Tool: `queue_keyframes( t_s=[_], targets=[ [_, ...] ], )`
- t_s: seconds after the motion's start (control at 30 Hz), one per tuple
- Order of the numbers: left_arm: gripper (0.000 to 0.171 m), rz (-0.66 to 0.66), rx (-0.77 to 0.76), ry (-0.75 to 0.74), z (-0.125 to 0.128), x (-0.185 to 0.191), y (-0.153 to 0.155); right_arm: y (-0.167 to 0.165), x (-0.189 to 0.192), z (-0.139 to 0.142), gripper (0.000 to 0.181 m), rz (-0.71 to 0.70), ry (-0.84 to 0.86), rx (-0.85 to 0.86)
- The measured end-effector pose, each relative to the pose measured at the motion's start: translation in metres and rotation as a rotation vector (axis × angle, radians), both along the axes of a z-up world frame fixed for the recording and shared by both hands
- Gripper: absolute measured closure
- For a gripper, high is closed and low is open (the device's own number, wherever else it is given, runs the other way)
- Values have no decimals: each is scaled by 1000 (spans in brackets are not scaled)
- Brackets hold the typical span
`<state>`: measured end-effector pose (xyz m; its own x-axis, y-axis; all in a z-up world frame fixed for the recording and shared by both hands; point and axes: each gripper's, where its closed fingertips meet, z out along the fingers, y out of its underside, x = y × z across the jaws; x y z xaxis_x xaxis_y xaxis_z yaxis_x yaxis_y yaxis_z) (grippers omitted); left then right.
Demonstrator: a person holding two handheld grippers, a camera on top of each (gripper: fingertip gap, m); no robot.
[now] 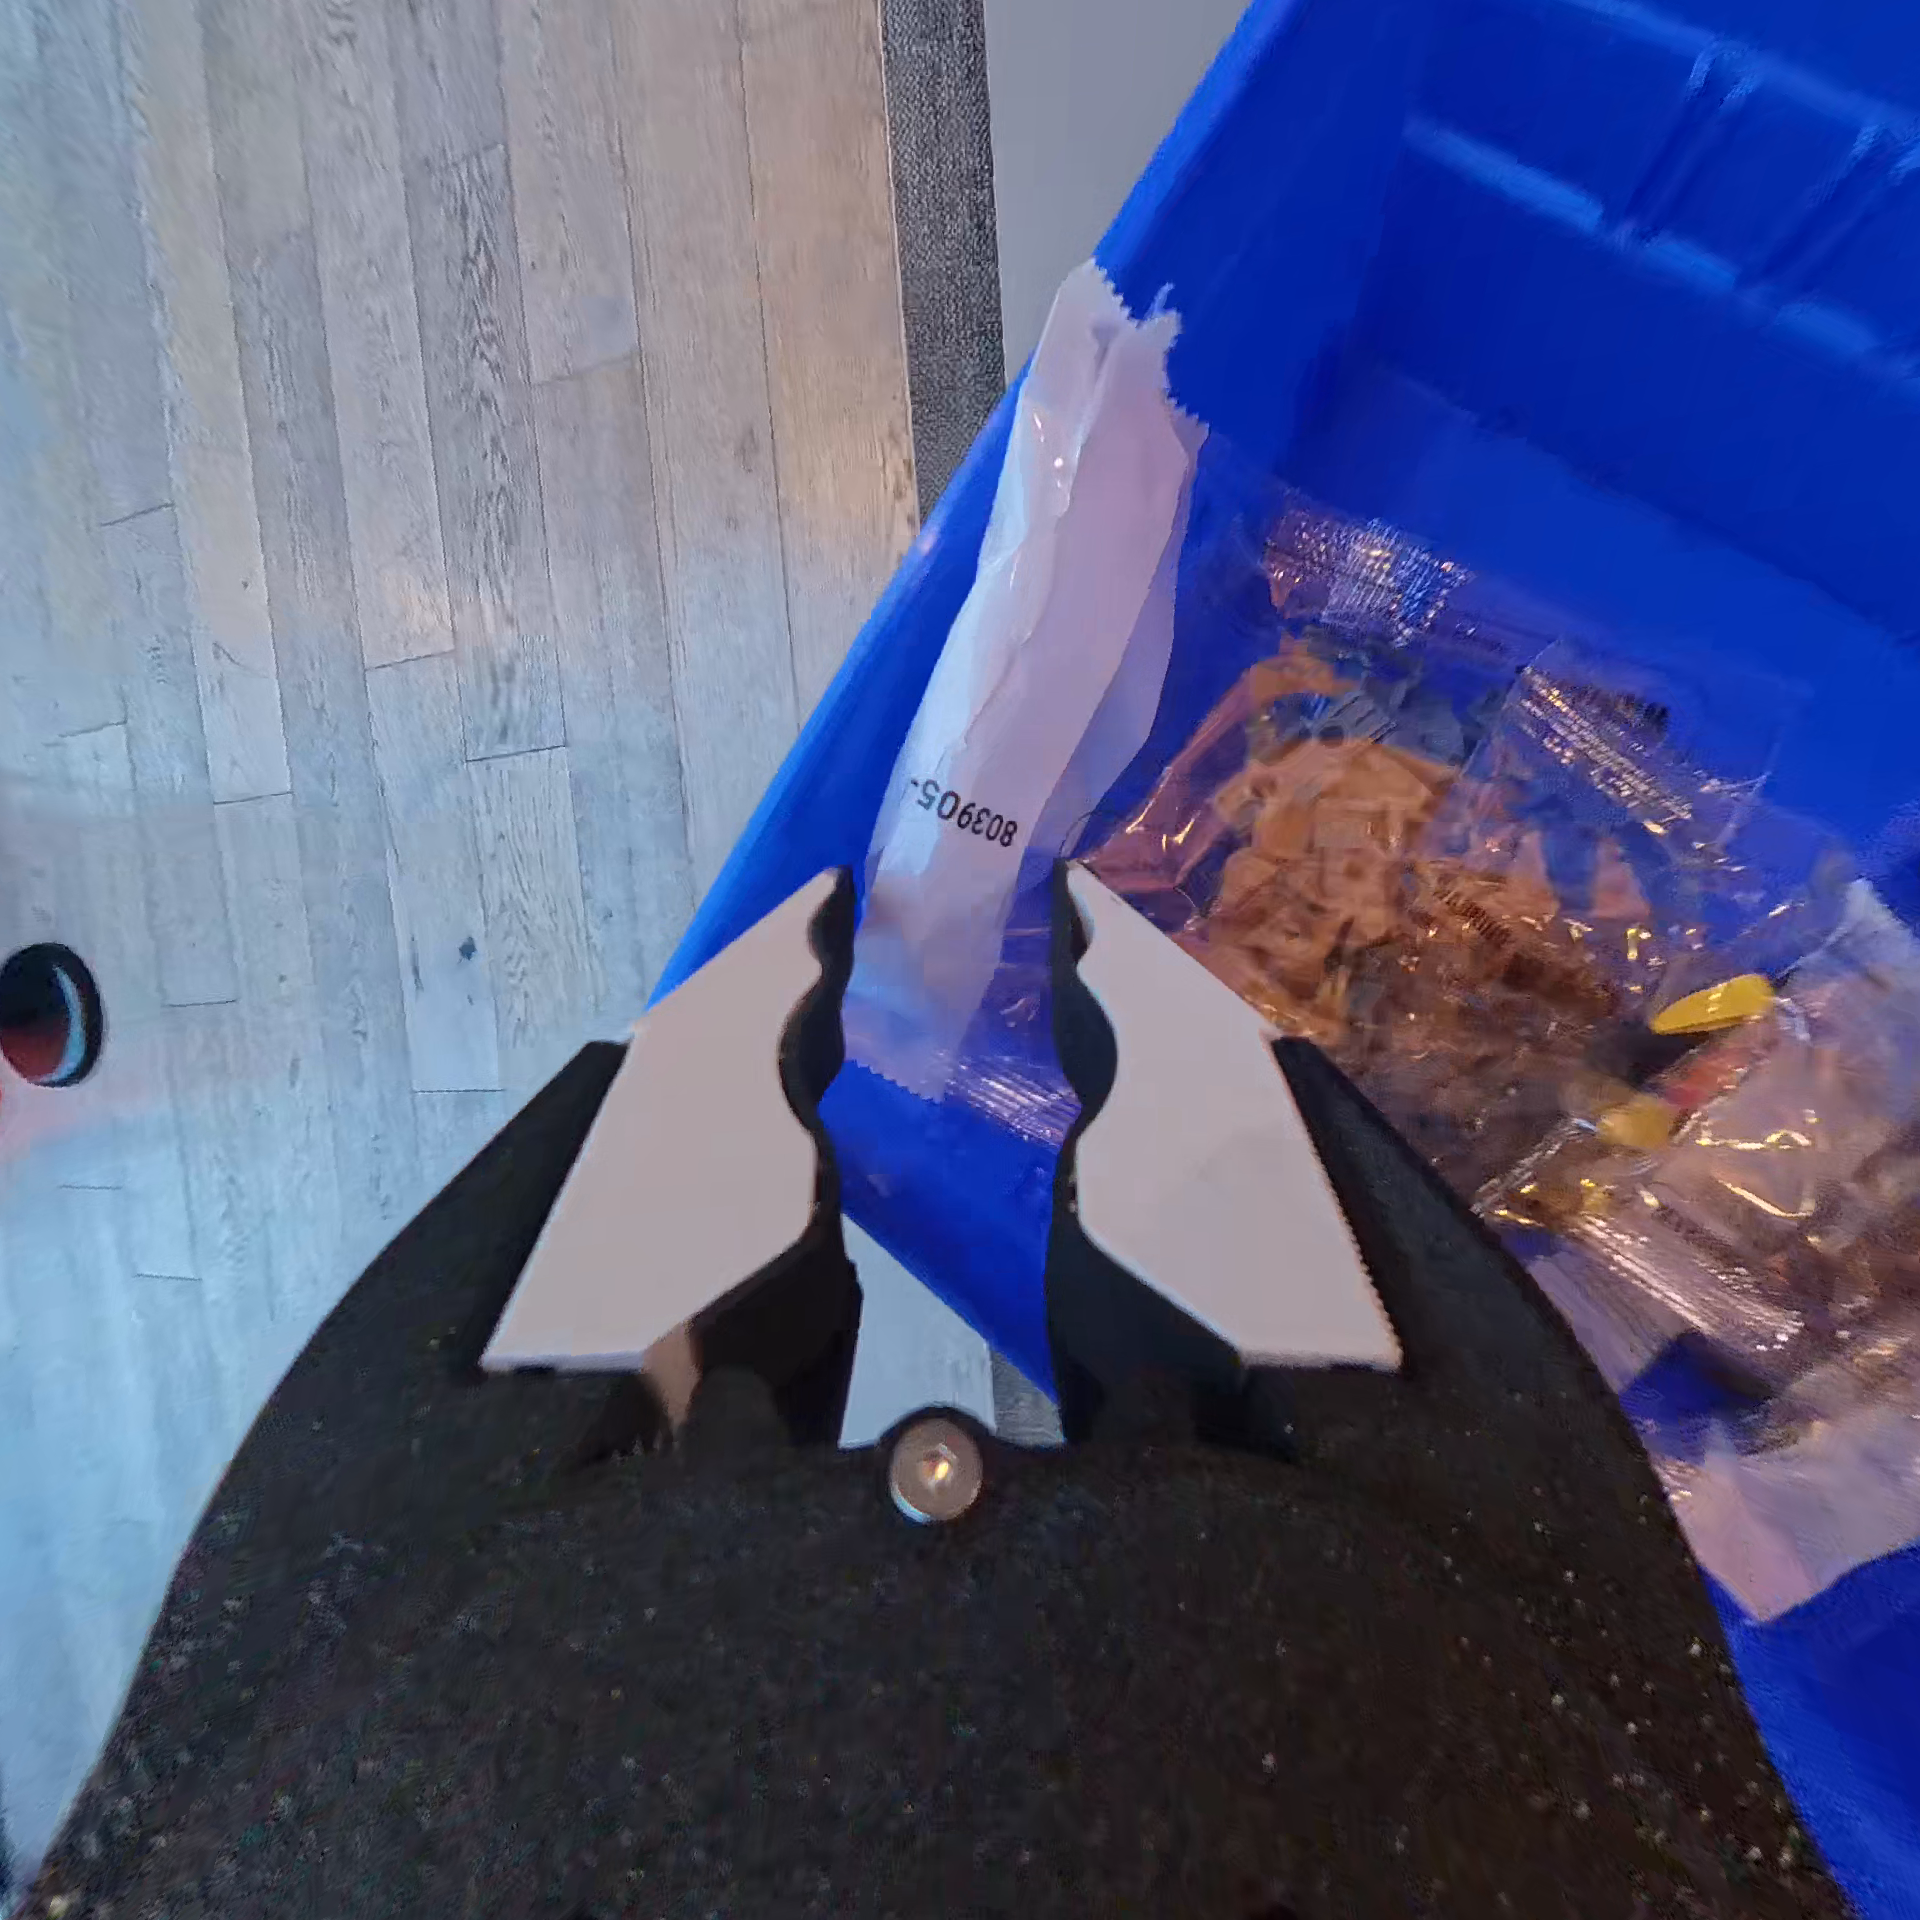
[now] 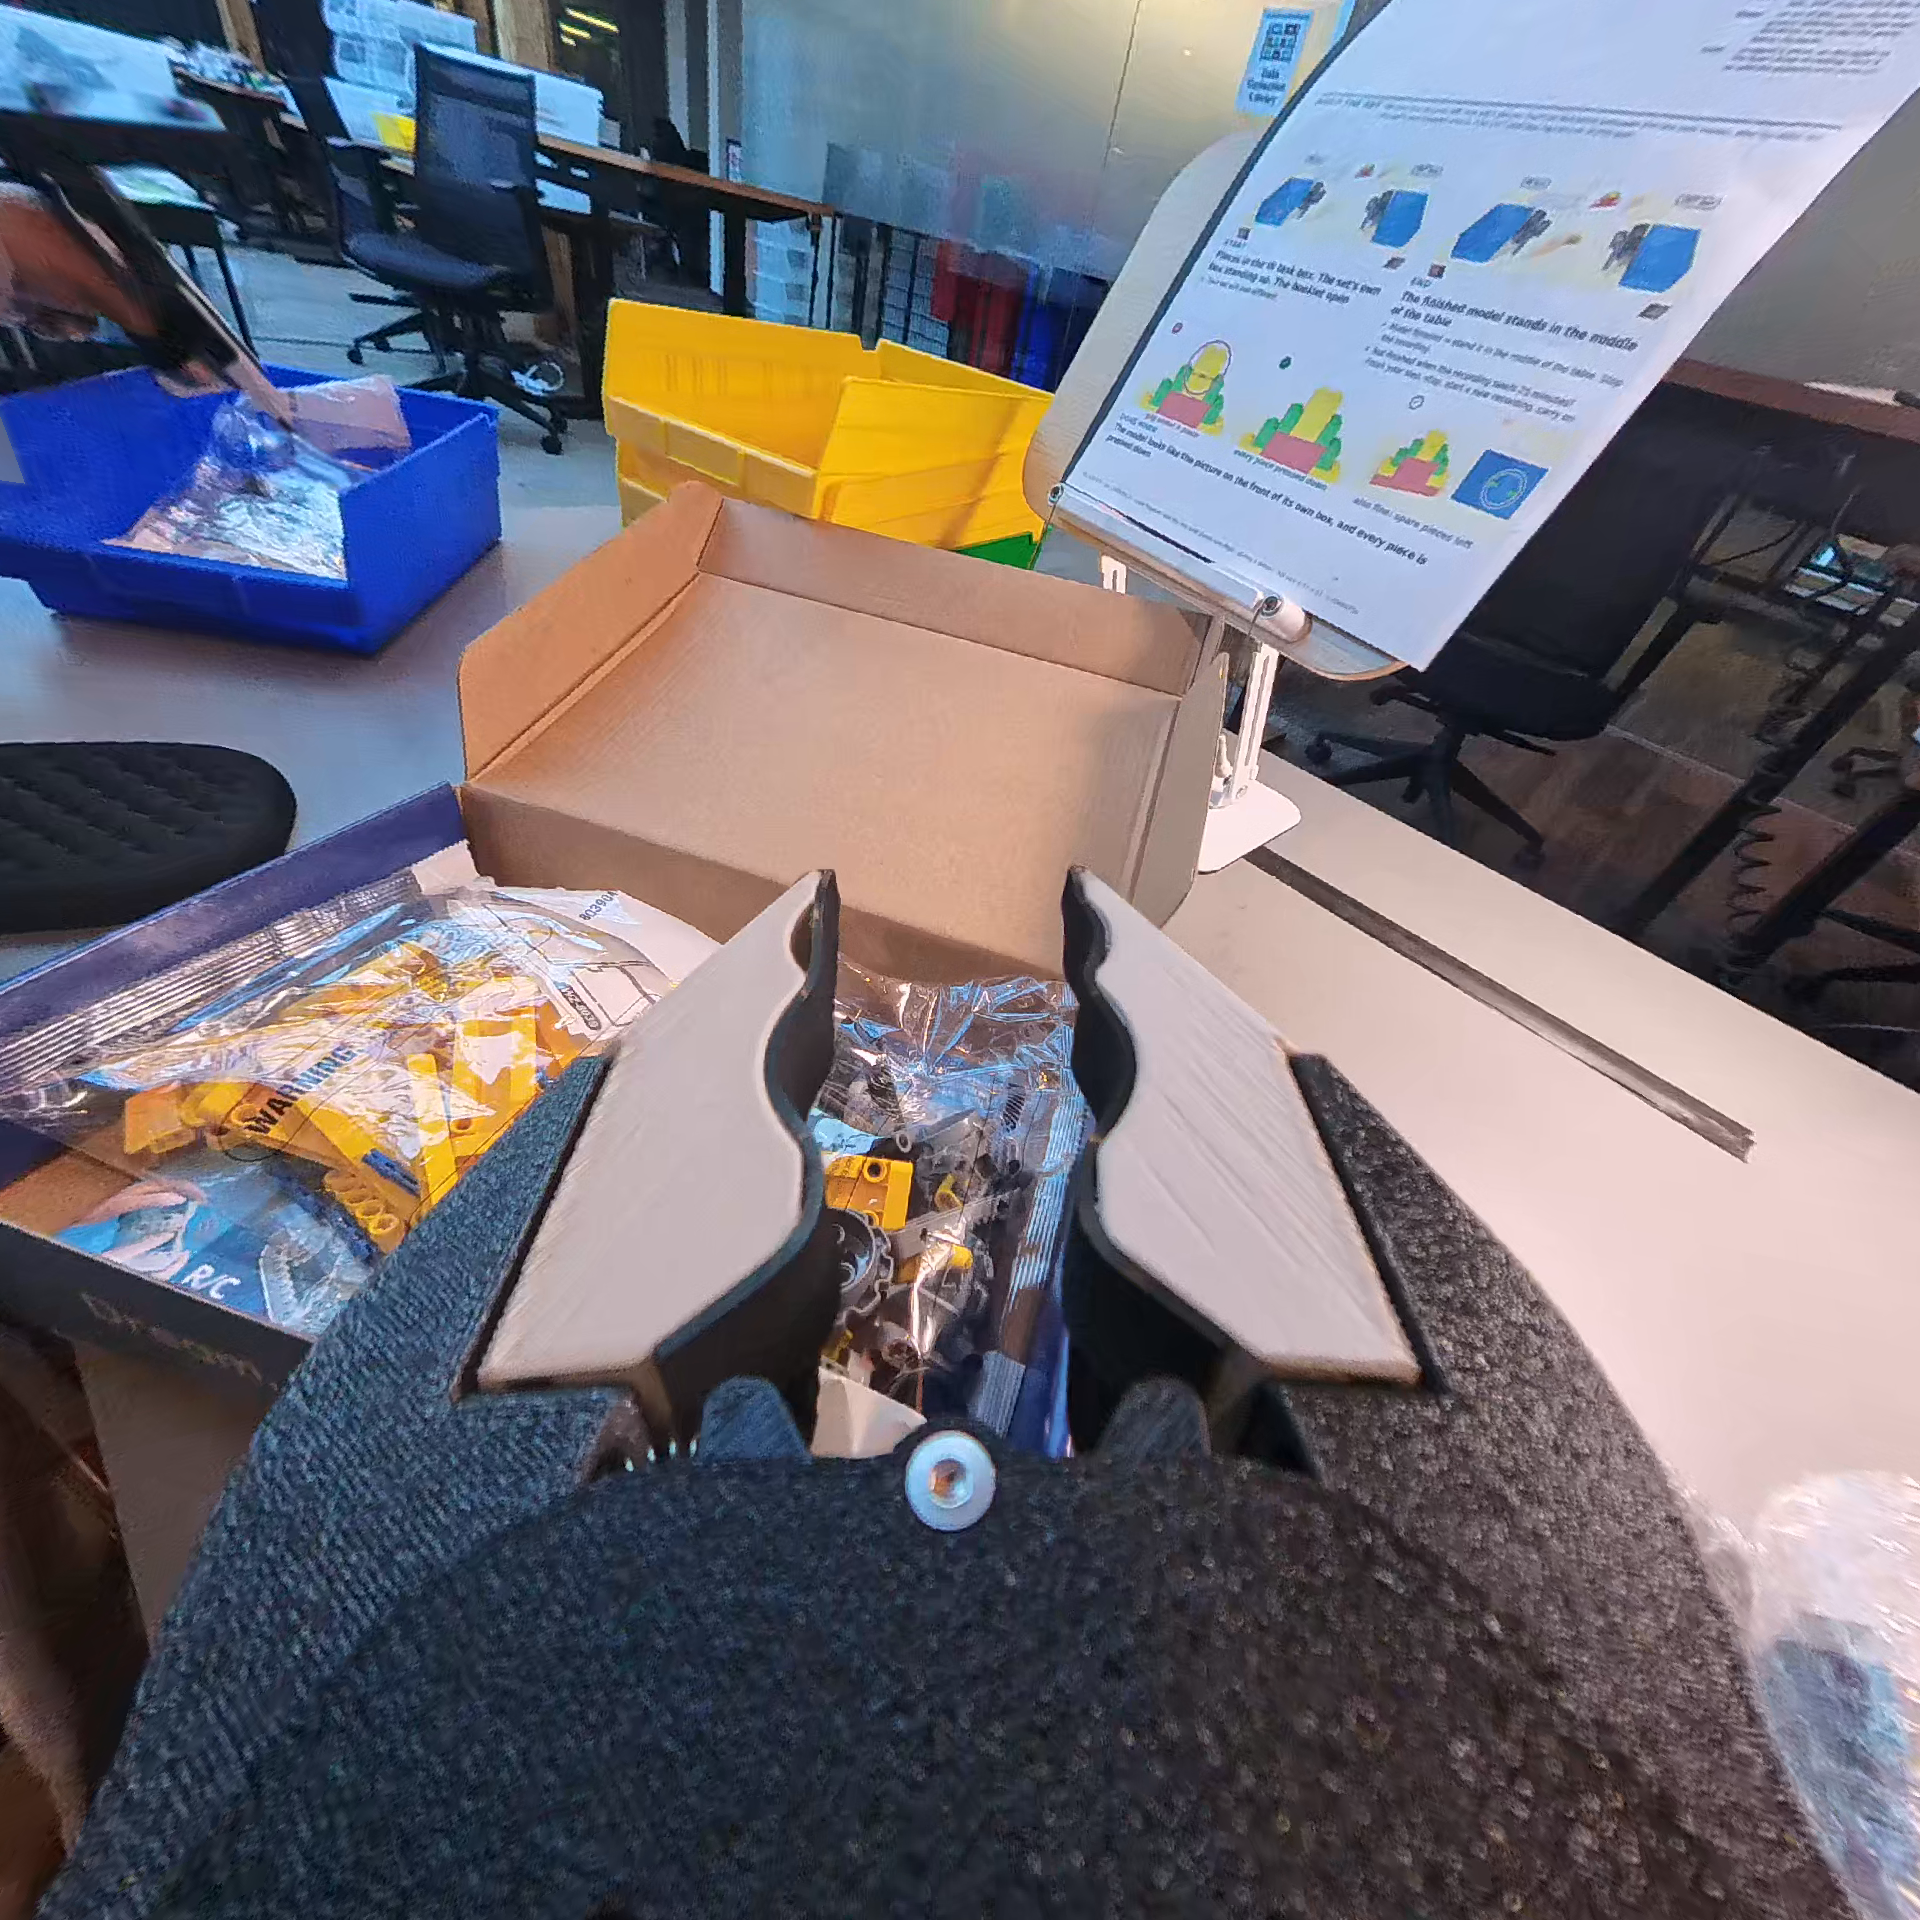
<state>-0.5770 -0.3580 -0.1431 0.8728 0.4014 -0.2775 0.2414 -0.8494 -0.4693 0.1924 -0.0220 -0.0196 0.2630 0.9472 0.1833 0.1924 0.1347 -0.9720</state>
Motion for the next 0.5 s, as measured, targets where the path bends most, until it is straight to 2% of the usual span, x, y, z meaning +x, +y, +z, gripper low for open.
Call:
queue_keyframes(
  t_s=[0.07, 0.13, 0.17, 0.3, 0.4, 0.5],
  targets=[
    [145, -40, -43, 27, 0, -1, -1, 1, -2, -2, 139, -2, -2, -9],
    [167, -83, -59, 62, 6, 1, 1, 2, -5, -3, 139, 2, 0, -16],
    [171, -105, -54, 78, 11, 4, 3, 3, -6, -3, 140, 5, 1, -19],
    [171, -181, -44, 101, 33, 22, 8, 4, -12, -3, 141, 18, -3, -9],
    [171, -218, 5, 125, 67, 38, 15, 3, -13, -5, 141, 25, -8, 0],
    [171, -248, -9, 197, 100, 48, 19, 2, -11, -5, 141, 30, 6, -2]
  ],
)
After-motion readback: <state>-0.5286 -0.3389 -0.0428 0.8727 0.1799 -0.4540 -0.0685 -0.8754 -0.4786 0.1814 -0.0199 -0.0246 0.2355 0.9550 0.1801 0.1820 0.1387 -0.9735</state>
